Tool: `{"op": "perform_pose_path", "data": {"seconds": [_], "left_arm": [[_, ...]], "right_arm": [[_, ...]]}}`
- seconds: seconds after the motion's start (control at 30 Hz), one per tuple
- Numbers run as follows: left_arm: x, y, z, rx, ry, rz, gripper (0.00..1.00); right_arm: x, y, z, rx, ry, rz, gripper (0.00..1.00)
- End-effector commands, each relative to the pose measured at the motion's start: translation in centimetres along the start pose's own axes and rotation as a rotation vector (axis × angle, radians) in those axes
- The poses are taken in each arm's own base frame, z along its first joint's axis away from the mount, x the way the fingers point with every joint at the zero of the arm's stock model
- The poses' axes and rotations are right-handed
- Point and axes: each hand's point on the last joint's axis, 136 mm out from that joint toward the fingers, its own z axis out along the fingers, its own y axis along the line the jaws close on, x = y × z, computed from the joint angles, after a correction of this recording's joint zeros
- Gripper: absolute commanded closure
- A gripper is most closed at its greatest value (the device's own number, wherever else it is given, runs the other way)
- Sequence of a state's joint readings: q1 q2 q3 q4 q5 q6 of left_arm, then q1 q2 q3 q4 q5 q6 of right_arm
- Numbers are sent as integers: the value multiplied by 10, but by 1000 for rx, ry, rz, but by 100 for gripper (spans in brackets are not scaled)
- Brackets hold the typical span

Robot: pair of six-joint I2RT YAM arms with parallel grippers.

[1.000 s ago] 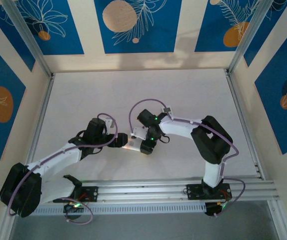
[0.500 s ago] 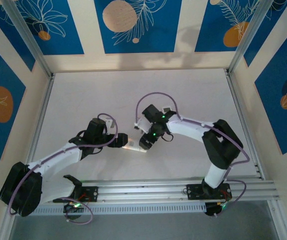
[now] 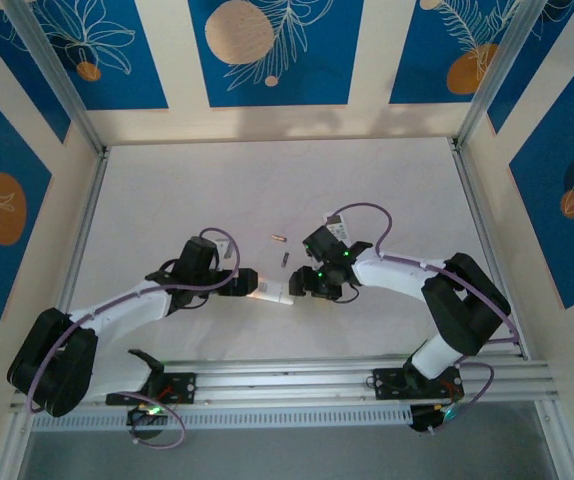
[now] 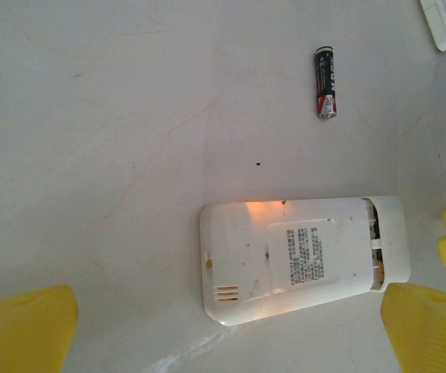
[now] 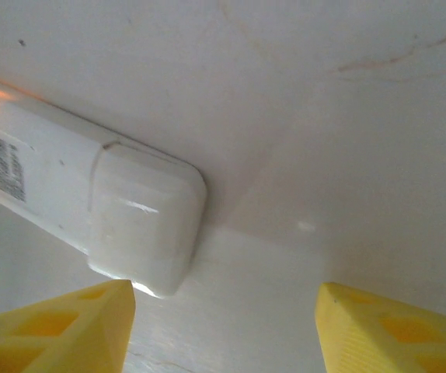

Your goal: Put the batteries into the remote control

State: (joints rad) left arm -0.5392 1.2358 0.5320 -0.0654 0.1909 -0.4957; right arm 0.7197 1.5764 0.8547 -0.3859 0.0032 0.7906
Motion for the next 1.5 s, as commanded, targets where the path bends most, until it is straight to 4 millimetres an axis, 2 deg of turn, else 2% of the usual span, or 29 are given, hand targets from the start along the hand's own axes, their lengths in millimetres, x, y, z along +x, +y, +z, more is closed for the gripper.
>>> {"op": "perform_pose_path", "data": {"seconds": [0.0, 0.3, 0.5, 0.63, 0.77, 0.93, 1.07, 1.17, 1.3, 1.4, 1.47], "left_arm": [[-12, -11, -2, 38, -25, -1, 0], [-11, -11, -2, 39, -21, 0, 0], [-9, -9, -2, 32, -22, -1, 0], [-8, -9, -2, 34, -21, -2, 0], [-7, -8, -2, 33, -22, -2, 0], [-2, -8, 3, 52, -8, -12, 0], [12, -16, 21, 117, 82, -61, 0], [15, -32, 36, 227, 111, -141, 0], [13, -53, 51, 324, 115, -207, 0], [11, -46, 52, 280, 101, -214, 0], [6, -39, 44, 231, 74, -197, 0]], "right_arm": [[-1, 15, -1, -67, 5, 66, 39], [-1, 22, 10, -38, 29, 22, 47], [9, 3, 20, 147, 53, -31, 50], [14, -9, 23, 234, 67, -32, 56], [15, -10, 25, 274, 73, -52, 60], [12, 6, 31, 247, 76, -66, 68], [7, 33, 39, 166, 72, -55, 73], [1, 57, 42, 76, 47, -26, 73], [-5, 74, 41, 1, 1, -4, 72], [-10, 75, 28, -23, -50, -17, 66], [-16, 71, 5, 1, -122, -81, 58]]}}
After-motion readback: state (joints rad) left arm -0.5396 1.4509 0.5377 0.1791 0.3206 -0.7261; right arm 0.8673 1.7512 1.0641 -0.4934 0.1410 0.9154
